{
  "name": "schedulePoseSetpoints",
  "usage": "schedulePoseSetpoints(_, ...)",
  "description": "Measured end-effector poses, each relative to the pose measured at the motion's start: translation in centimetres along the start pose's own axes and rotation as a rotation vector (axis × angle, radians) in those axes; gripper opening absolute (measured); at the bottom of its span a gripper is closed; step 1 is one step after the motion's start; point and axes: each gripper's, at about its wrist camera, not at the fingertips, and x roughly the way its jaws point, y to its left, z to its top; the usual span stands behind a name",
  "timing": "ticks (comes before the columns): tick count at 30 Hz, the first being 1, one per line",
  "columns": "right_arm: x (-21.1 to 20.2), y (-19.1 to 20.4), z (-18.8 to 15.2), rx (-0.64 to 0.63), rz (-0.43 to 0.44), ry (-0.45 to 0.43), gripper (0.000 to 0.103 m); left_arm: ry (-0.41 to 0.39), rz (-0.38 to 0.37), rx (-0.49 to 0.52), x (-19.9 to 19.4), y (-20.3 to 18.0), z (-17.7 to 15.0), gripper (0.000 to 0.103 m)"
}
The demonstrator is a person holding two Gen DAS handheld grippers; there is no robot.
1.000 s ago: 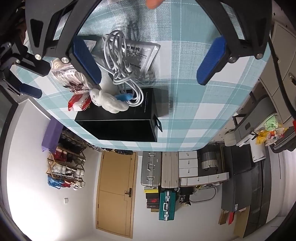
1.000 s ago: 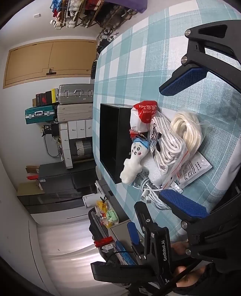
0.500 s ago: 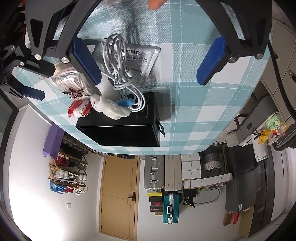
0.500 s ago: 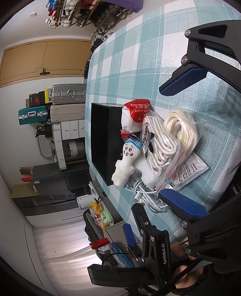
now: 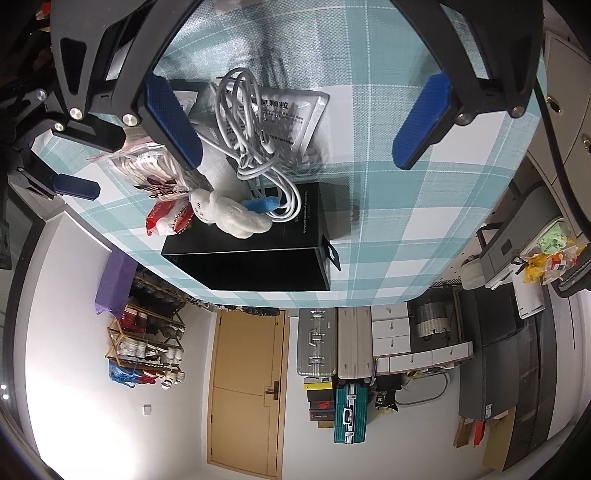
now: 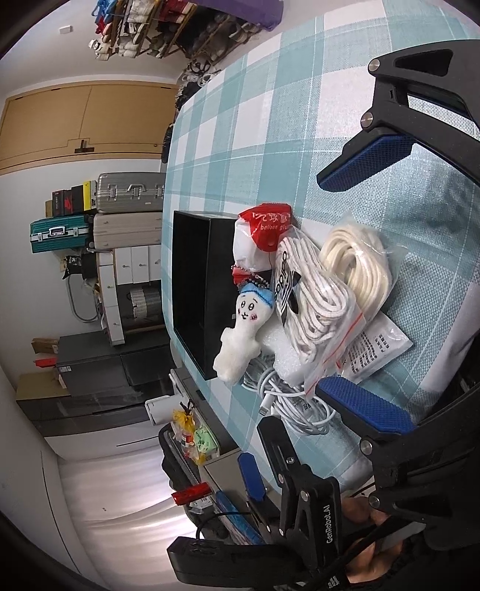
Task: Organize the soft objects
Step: 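Move the right gripper toward the zip bag of white rope, then grasp the zip bag of white rope with the right gripper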
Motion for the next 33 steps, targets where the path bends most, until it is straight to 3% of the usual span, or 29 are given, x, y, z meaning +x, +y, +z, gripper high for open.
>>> schedulePoseSetpoints(19, 2.0, 2.0, 0.6, -0.06, -0.004, 0.051, 0.102, 0.011, 0.013, -0.026, 0.2, 1.1, 0.2, 0.103)
schedulePoseSetpoints(33, 4.0, 1.6, 1.4, -0.025, -0.07, 0.077, 0.101, 0.023, 0.023, -0.043, 0.5, 1.8, 0.1, 0.103)
